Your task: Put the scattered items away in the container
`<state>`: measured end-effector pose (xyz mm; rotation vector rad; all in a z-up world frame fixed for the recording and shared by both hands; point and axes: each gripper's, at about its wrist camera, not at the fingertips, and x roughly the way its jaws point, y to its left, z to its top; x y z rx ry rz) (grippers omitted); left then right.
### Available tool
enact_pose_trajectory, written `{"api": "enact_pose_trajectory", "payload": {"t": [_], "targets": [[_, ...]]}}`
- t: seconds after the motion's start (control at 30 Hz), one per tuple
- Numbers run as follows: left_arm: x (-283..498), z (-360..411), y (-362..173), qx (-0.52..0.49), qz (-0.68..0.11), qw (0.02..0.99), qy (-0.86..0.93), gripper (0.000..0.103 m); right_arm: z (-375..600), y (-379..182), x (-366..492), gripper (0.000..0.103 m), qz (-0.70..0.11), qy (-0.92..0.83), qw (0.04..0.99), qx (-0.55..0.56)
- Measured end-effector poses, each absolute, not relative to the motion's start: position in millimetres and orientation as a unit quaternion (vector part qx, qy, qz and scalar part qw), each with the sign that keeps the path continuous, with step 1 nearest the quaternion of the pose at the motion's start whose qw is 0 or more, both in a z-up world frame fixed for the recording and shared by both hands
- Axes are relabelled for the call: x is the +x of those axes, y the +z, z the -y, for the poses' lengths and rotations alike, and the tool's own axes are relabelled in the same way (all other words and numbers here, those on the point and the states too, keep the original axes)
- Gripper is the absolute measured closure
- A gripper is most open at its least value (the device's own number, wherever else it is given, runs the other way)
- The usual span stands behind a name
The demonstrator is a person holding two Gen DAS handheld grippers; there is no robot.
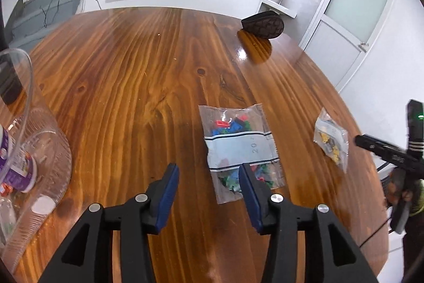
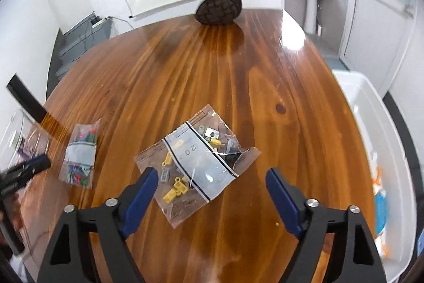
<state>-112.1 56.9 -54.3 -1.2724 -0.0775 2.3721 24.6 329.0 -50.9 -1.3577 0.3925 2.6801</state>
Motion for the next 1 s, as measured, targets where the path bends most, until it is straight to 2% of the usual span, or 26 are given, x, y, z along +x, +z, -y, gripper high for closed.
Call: {"api": "enact_pose_trajectory", "payload": {"t": [0.13, 0.3, 0.47, 1.0], "targets": [[-120.0, -59.6, -56.6, -0.460, 0.059, 0.238, 0.853, 0.041, -329.7, -61.8, 19.1, 0.017, -0.157, 0.875, 0.082, -0.449], [-127.7, -66.7, -59.6, -0.465, 0.060, 0.260, 0.844, 0.038, -320.8, -68.6, 13.7, 0.013, -0.175, 0.871, 0.100, -0.447], [-138.9, -78.4, -64.4, -0.470, 0.052, 0.270, 0.838, 0.018, -314.1, -79.3, 4.9, 0.011, -0.188, 0.864, 0.125, -0.450], [-158.0, -135.2, -81.2, -0.482, -0.036, 0.257, 0.837, 0.018, -297.7, -86.0, -15.6, 0.007, -0.159, 0.855, 0.179, -0.460]]}}
